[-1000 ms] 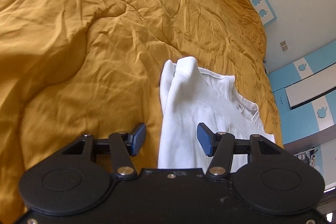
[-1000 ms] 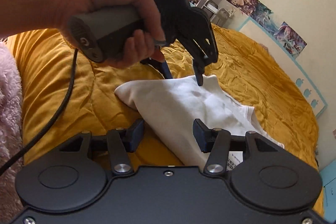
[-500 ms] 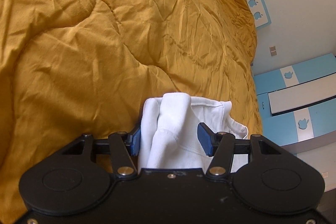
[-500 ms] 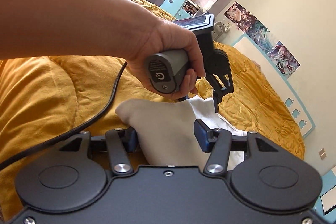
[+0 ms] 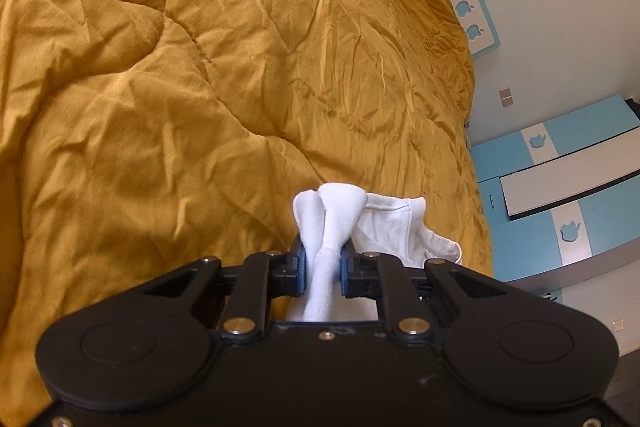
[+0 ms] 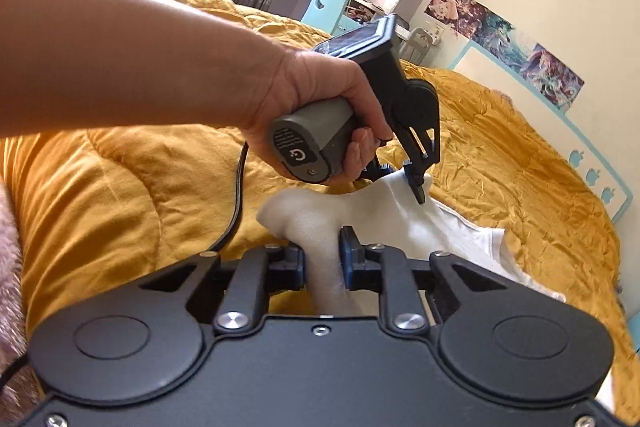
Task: Fold small clothes
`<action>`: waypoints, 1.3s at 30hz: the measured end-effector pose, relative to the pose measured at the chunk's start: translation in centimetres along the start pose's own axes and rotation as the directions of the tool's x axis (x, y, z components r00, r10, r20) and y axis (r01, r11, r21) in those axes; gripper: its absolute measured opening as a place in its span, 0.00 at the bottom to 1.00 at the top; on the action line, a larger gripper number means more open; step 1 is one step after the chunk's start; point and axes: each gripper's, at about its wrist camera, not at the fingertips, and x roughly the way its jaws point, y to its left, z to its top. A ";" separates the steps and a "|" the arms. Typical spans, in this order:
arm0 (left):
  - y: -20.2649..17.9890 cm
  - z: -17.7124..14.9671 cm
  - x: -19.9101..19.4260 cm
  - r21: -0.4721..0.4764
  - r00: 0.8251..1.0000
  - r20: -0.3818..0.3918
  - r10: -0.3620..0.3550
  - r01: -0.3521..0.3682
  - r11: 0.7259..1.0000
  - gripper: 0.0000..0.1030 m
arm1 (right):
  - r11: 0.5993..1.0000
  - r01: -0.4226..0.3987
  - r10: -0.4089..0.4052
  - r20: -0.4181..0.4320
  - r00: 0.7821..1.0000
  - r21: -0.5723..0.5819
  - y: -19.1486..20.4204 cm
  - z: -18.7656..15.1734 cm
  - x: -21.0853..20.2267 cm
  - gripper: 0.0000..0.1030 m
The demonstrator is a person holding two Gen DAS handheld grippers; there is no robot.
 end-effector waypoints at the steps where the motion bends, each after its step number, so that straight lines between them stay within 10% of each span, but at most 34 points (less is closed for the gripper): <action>1: -0.4 0.1 -0.2 0.003 1.000 0.006 -0.009 0.009 1.000 0.12 | 0.999 -0.013 0.013 0.009 1.000 0.045 -0.7 0.0 -0.2 0.16; 12: -10.4 -0.8 0.0 0.079 0.995 0.039 -0.088 0.085 0.993 0.12 | 0.924 -0.007 -0.040 0.114 0.993 0.382 -8.6 -1.6 -4.7 0.15; 39: -32.6 -16.4 23.1 0.311 0.992 -0.108 -0.069 0.100 0.945 0.11 | 0.446 0.241 -0.387 -0.057 0.920 0.862 -26.3 -21.2 -15.4 0.07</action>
